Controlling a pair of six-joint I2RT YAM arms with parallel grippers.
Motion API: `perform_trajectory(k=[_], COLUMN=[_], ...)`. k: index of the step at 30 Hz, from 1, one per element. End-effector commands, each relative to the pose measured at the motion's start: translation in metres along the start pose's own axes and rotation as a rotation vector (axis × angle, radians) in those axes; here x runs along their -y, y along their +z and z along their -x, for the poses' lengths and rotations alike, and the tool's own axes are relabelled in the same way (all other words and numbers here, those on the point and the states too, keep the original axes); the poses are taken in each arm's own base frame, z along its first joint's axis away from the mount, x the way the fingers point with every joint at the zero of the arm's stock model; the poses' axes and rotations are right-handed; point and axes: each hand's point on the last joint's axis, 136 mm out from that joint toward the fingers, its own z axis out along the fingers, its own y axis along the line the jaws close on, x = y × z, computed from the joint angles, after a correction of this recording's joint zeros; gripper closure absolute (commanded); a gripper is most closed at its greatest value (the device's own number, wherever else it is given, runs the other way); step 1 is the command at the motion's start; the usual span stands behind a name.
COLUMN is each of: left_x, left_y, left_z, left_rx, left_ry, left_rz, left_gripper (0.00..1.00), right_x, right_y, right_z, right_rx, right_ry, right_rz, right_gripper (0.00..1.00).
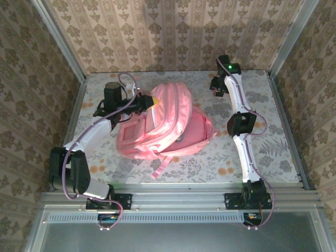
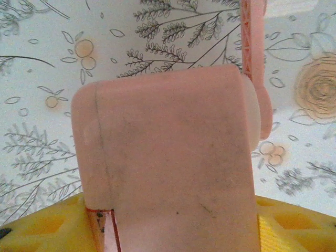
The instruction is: Pack the student bag
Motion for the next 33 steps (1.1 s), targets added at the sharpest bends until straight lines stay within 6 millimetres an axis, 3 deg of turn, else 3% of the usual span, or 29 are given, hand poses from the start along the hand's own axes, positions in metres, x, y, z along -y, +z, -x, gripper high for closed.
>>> perform_trajectory(k=[1, 8, 15, 23, 29, 33], left_x=[0.010, 0.022, 0.036, 0.042, 0.044, 0.046], left_y=[-0.010, -0.007, -0.006, -0.008, -0.007, -0.006], left_z=[0.016, 0.011, 0.001, -0.001, -0.001, -0.001], left_rx=[0.049, 0.007, -0.023, -0.020, -0.020, -0.025], left_ry=[0.048, 0.105, 0.155, 0.175, 0.179, 0.178], left_rz=[-0.014, 0.001, 0.012, 0.005, -0.005, -0.014], left_gripper=[1.00, 1.00, 1.00, 1.00, 1.00, 1.00], right_x=[-0.008, -0.041, -0.038, -0.022, -0.019, -0.027], right_y=[-0.108, -0.193, -0.257, -0.299, -0.318, -0.329], right_z=[0.033, 0.027, 0.020, 0.000, -0.037, -0.066], right_rx=[0.186, 0.303, 0.395, 0.389, 0.337, 0.366], right_ry=[0.015, -0.066, -0.098, -0.148, -0.242, -0.312], right_rz=[0.043, 0.078, 0.053, 0.005, -0.077, -0.085], right_gripper=[0.51, 0.52, 0.52, 0.51, 0.49, 0.48])
